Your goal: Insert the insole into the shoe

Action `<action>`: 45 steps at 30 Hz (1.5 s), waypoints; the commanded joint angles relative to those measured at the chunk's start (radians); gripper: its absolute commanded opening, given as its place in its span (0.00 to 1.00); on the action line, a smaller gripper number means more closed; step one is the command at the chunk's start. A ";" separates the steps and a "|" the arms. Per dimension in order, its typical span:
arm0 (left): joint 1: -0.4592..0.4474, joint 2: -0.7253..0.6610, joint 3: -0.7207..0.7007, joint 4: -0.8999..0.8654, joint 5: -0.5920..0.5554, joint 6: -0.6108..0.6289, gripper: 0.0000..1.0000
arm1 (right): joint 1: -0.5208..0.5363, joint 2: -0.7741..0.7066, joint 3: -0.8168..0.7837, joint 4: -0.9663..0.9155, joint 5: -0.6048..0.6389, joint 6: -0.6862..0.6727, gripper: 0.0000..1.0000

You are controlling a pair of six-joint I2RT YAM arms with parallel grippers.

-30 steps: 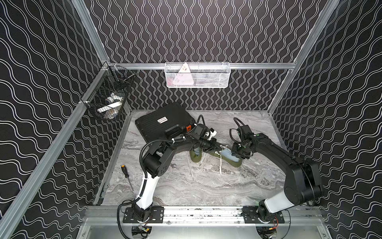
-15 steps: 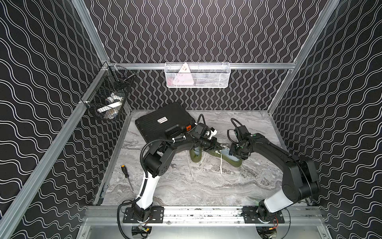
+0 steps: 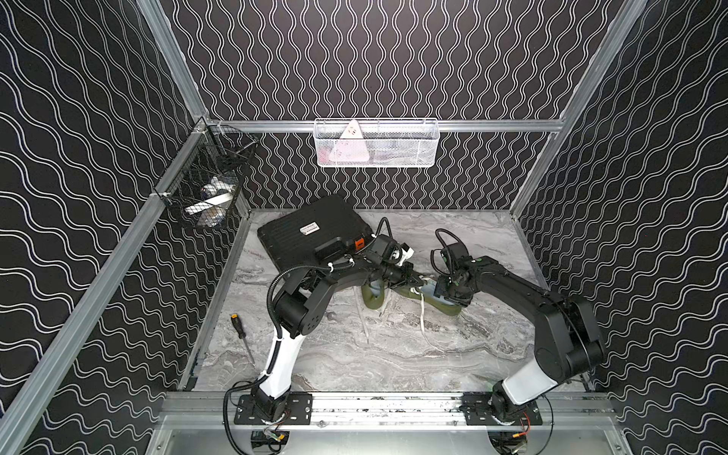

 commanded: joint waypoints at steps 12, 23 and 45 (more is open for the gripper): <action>0.001 -0.005 0.030 -0.079 -0.012 0.064 0.00 | -0.018 0.025 -0.022 0.075 0.007 0.029 0.63; 0.001 -0.008 0.024 -0.070 -0.006 0.061 0.00 | 0.006 -0.072 -0.045 0.067 0.033 0.051 0.56; 0.000 0.003 0.078 -0.175 -0.050 0.138 0.00 | -0.006 -0.057 -0.025 -0.034 -0.064 0.014 0.55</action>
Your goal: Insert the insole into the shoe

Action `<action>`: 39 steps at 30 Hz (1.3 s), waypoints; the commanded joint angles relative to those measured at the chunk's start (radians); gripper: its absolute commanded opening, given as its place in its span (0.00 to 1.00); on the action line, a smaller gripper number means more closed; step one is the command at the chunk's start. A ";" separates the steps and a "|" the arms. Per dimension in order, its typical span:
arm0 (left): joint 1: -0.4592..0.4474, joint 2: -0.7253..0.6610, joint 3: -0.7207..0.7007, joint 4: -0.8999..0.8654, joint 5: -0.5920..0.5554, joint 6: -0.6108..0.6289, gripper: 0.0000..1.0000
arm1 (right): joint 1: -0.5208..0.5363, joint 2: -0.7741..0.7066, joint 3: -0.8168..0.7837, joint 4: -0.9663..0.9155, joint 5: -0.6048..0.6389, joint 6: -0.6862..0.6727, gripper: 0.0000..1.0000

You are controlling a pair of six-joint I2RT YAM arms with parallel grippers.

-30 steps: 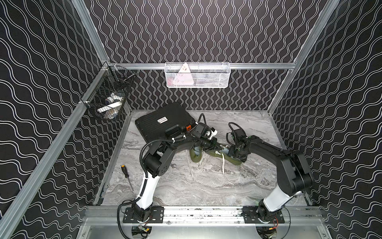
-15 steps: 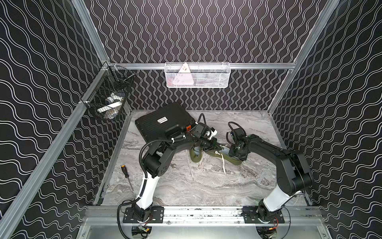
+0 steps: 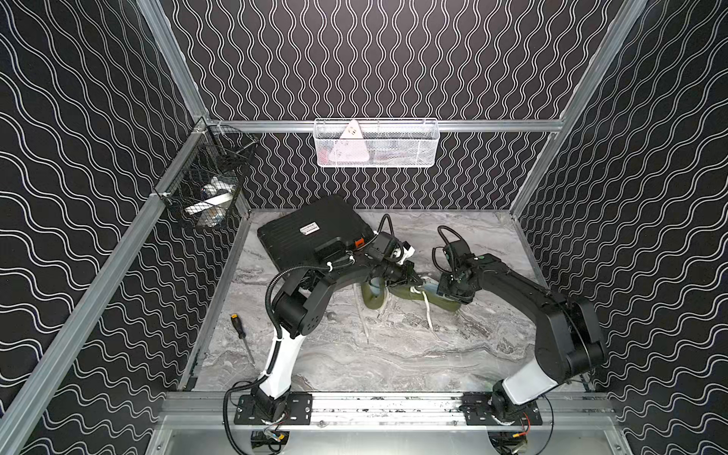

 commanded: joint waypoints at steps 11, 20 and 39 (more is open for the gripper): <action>-0.022 0.049 0.167 -0.332 -0.146 0.267 0.01 | 0.001 -0.073 0.061 -0.101 -0.008 0.000 0.56; -0.082 0.100 0.237 -0.362 -0.198 0.316 0.22 | -0.019 -0.108 0.070 -0.145 0.061 -0.082 0.60; -0.041 -0.017 0.217 -0.376 -0.173 0.330 0.31 | -0.030 -0.033 0.094 -0.078 0.010 -0.473 0.70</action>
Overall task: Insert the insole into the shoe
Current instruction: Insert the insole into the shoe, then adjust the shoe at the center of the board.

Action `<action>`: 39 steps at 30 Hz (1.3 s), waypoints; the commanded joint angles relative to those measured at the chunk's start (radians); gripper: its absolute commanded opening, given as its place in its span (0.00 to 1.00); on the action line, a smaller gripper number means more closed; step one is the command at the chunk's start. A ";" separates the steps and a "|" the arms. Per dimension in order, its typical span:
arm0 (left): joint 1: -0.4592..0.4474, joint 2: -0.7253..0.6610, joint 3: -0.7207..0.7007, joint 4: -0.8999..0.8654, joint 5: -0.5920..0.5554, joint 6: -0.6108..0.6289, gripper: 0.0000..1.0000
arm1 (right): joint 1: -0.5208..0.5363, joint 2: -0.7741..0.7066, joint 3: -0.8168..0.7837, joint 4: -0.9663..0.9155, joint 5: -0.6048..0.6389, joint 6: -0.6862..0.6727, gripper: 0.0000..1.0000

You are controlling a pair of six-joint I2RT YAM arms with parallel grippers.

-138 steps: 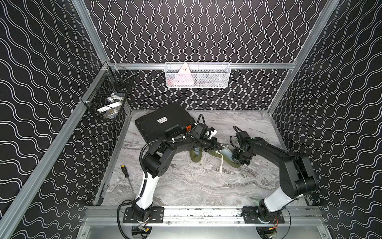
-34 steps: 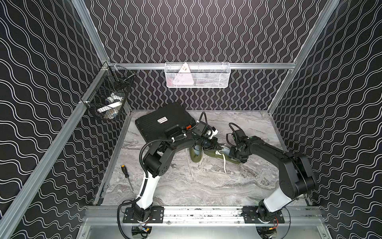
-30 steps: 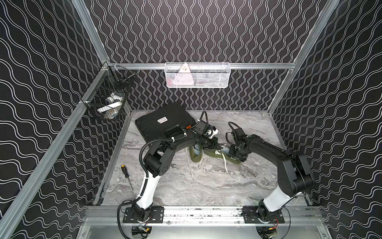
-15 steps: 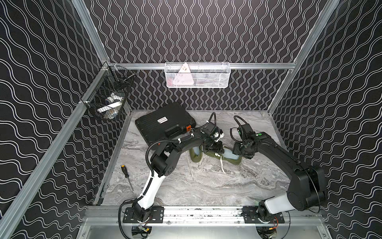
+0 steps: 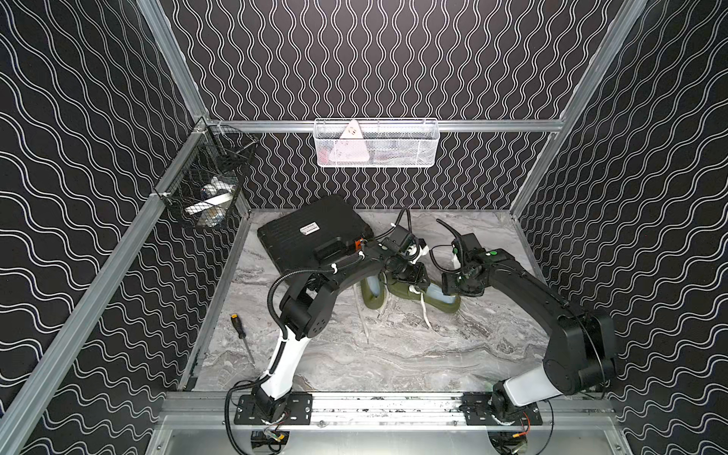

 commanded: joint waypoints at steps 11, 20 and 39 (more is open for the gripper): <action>0.138 -0.211 -0.170 -0.058 -0.037 0.059 0.33 | 0.001 0.208 0.105 0.082 -0.049 -0.158 0.68; 0.291 -0.367 -0.328 -0.101 -0.048 0.095 0.34 | 0.009 0.336 0.196 0.096 -0.129 -0.199 0.51; 0.399 -0.464 -0.432 -0.104 -0.044 0.109 0.35 | 0.015 0.147 0.081 0.116 -0.170 0.331 0.00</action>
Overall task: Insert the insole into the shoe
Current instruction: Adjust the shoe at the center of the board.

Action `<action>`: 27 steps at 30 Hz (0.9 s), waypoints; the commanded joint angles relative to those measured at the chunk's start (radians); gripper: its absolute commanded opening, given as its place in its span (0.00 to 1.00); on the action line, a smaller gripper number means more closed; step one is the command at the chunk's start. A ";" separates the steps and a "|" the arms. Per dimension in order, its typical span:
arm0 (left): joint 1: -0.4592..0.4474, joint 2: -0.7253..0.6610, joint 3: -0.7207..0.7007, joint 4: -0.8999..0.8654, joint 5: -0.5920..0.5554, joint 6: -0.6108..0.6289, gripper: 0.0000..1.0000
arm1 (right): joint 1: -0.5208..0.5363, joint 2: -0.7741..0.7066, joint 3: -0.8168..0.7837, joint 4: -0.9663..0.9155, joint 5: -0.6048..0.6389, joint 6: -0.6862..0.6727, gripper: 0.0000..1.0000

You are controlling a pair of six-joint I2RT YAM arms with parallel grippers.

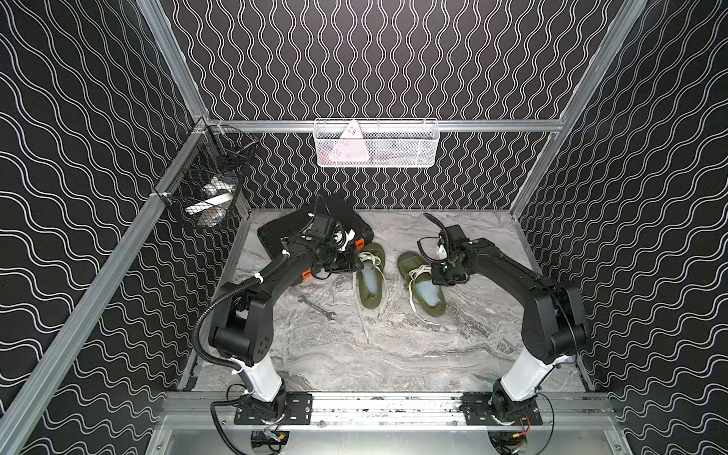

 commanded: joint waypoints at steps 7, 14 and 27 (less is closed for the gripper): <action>0.022 -0.053 -0.051 0.013 -0.002 0.007 0.36 | 0.003 0.033 -0.047 0.175 -0.104 0.310 0.00; 0.041 -0.056 -0.056 0.006 0.009 0.016 0.37 | 0.074 0.153 0.104 0.123 -0.096 0.211 0.00; 0.044 -0.065 -0.076 0.017 -0.001 0.011 0.38 | 0.122 0.159 0.090 0.116 -0.091 0.257 0.04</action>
